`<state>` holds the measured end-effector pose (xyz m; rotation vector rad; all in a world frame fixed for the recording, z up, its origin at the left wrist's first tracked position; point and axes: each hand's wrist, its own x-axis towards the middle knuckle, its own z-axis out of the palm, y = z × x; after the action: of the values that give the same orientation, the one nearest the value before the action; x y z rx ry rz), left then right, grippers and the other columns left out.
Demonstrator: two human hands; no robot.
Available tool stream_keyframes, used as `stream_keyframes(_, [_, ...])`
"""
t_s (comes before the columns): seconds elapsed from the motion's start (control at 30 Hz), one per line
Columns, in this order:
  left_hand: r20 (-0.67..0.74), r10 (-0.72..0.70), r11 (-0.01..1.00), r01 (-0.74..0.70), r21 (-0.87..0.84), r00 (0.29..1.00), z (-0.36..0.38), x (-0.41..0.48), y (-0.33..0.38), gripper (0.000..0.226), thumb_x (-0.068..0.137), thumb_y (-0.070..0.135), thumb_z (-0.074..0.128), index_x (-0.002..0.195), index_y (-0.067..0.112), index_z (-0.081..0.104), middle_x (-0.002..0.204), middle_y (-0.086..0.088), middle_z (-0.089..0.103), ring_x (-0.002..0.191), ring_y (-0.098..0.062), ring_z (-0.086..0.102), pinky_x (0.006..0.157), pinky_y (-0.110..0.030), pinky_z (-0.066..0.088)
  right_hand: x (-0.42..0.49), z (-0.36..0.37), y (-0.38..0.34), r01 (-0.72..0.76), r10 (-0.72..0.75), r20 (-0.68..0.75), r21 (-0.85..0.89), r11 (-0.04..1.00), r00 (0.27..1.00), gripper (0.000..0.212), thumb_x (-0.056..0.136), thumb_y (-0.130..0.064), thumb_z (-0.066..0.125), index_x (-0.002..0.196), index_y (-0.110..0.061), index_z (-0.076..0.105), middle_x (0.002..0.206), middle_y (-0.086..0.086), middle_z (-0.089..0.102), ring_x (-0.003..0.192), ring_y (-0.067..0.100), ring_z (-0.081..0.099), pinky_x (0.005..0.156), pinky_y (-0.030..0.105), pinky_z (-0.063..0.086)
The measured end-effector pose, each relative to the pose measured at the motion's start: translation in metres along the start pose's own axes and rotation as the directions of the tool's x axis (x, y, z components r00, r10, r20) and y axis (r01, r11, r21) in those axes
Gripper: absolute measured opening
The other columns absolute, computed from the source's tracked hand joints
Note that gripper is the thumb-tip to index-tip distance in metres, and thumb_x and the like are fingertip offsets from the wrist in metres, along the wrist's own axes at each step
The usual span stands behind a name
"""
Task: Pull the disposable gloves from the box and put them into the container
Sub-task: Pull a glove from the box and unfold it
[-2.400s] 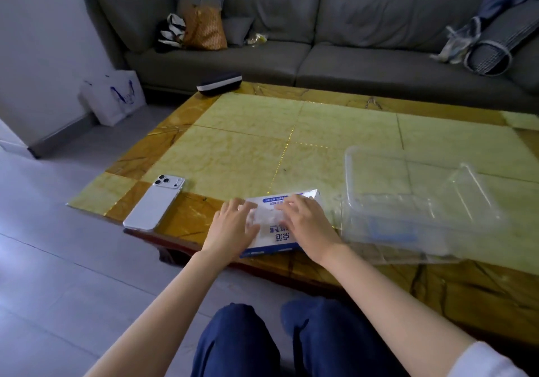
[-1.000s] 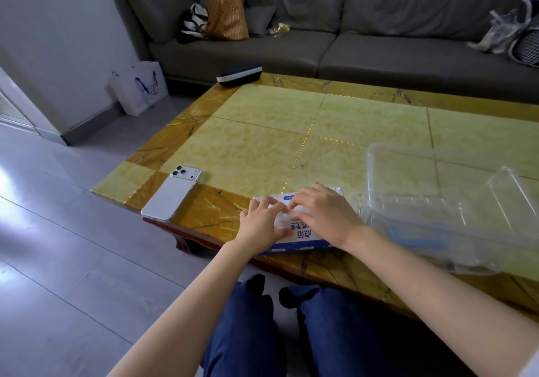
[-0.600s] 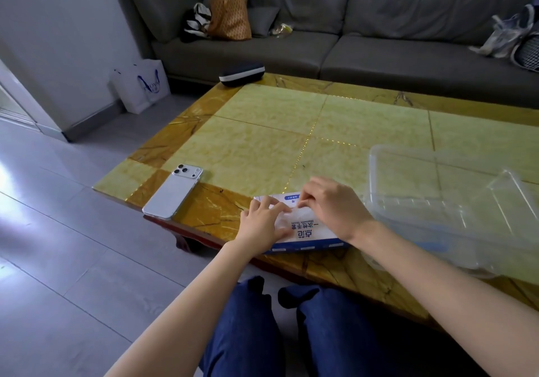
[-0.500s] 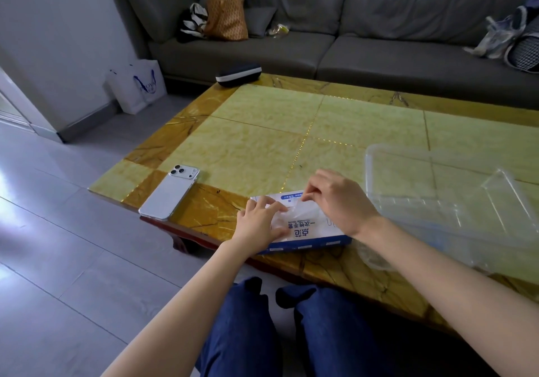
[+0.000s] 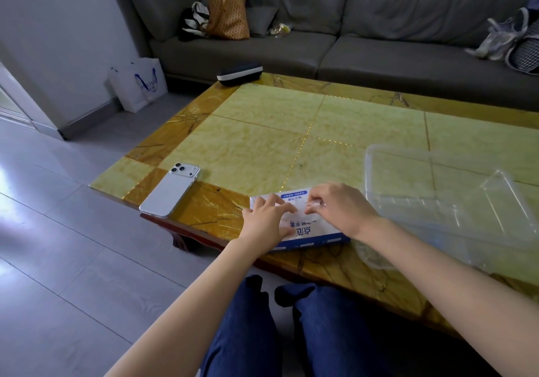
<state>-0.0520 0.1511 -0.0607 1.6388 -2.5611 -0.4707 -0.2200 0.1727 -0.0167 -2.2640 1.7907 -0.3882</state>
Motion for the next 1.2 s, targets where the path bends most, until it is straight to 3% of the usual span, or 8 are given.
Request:
stream_keyframes(0.43, [0.117, -0.048, 0.998, 0.045, 0.035, 0.992, -0.011, 0.007, 0.005, 0.055, 0.087, 0.044, 0.06, 0.138, 0.03, 0.042, 0.143, 0.001, 0.029, 0.132, -0.024, 0.026, 0.104, -0.048, 0.027, 0.004, -0.05, -0.001, 0.048, -0.043, -0.182, 0.019, 0.999, 0.982, 0.012, 0.087, -0.023, 0.066, 0.088, -0.011, 0.069, 0.087, -0.004, 0.067, 0.074, 0.008, 0.057, 0.077, 0.027, 0.051])
stream_keyframes(0.53, [0.13, -0.056, 0.998, 0.052, 0.035, 0.99, -0.01, 0.008, 0.006, 0.056, 0.087, 0.043, 0.06, 0.138, 0.028, 0.041, 0.144, 0.001, 0.029, 0.132, -0.025, 0.025, 0.104, -0.049, 0.026, 0.003, -0.071, -0.001, 0.057, -0.051, -0.247, 0.016, 0.998, 0.968, 0.013, 0.087, -0.021, 0.063, 0.088, -0.009, 0.067, 0.086, -0.004, 0.065, 0.066, 0.0, 0.053, 0.07, 0.017, 0.048])
stream_keyframes(0.6, [0.135, -0.062, 0.998, 0.058, 0.034, 0.989, -0.011, 0.009, 0.007, 0.055, 0.087, 0.043, 0.061, 0.137, 0.028, 0.042, 0.144, 0.001, 0.028, 0.132, -0.025, 0.025, 0.105, -0.049, 0.026, 0.003, -0.091, -0.001, 0.056, -0.044, -0.34, 0.027, 0.998, 0.939, 0.014, 0.088, -0.02, 0.062, 0.087, -0.007, 0.066, 0.087, 0.001, 0.067, 0.065, -0.001, 0.053, 0.067, 0.013, 0.043])
stream_keyframes(0.8, [0.093, -0.041, 0.995, 0.049, -0.091, 0.995, -0.01, 0.007, 0.0, 0.046, 0.083, 0.041, 0.066, 0.126, 0.032, 0.051, 0.136, 0.004, 0.037, 0.126, -0.022, 0.032, 0.103, -0.043, 0.027, 0.0, -0.146, 0.009, 0.001, 0.009, -0.612, 0.016, 1.0, 0.791, 0.014, 0.087, -0.019, 0.065, 0.086, -0.005, 0.064, 0.084, 0.002, 0.056, 0.076, 0.018, 0.054, 0.071, 0.03, 0.044])
stream_keyframes(0.9, [0.032, -0.024, 0.947, 0.033, -0.32, 0.999, -0.021, 0.008, -0.003, 0.049, 0.084, 0.014, 0.064, 0.127, 0.028, 0.046, 0.132, 0.0, 0.044, 0.122, -0.021, 0.042, 0.101, -0.037, 0.037, -0.008, -0.151, 0.017, -0.052, 0.022, -0.593, -0.035, 0.998, 0.805, 0.014, 0.09, -0.019, 0.062, 0.089, -0.005, 0.061, 0.088, 0.005, 0.057, 0.078, 0.022, 0.057, 0.072, 0.036, 0.049])
stream_keyframes(0.97, [-0.186, -0.078, 0.871, -0.024, -0.491, 0.98, -0.042, 0.011, 0.006, 0.048, 0.085, 0.0, 0.058, 0.126, 0.022, 0.047, 0.129, -0.002, 0.049, 0.114, -0.016, 0.049, 0.09, -0.024, 0.042, -0.015, -0.148, 0.021, -0.073, 0.029, -0.545, -0.059, 0.996, 0.838, 0.013, 0.091, -0.018, 0.06, 0.09, -0.006, 0.061, 0.093, 0.007, 0.059, 0.08, 0.023, 0.058, 0.072, 0.035, 0.049])
stream_keyframes(1.07, [-0.403, 0.011, 0.843, -0.225, -0.489, 0.915, -0.084, 0.015, 0.041, 0.048, 0.084, 0.012, 0.066, 0.128, 0.019, 0.048, 0.125, 0.006, 0.05, 0.105, -0.01, 0.05, 0.081, -0.014, 0.04, -0.021, -0.142, 0.022, -0.061, 0.019, -0.433, -0.084, 0.995, 0.901, 0.013, 0.091, -0.02, 0.061, 0.093, -0.007, 0.063, 0.093, 0.005, 0.06, 0.081, 0.019, 0.057, 0.07, 0.027, 0.042])
stream_keyframes(1.2, [-0.25, 0.29, 0.802, -0.377, -0.463, 0.924, -0.115, 0.015, 0.101, 0.059, 0.079, 0.026, 0.073, 0.131, 0.018, 0.047, 0.119, 0.011, 0.048, 0.103, -0.006, 0.047, 0.084, -0.014, 0.039, -0.025, -0.142, 0.012, 0.038, -0.034, -0.315, 0.007, 0.999, 0.948, 0.013, 0.087, -0.025, 0.065, 0.091, -0.013, 0.066, 0.077, -0.01, 0.056, 0.068, 0.002, 0.052, 0.063, 0.012, 0.036])
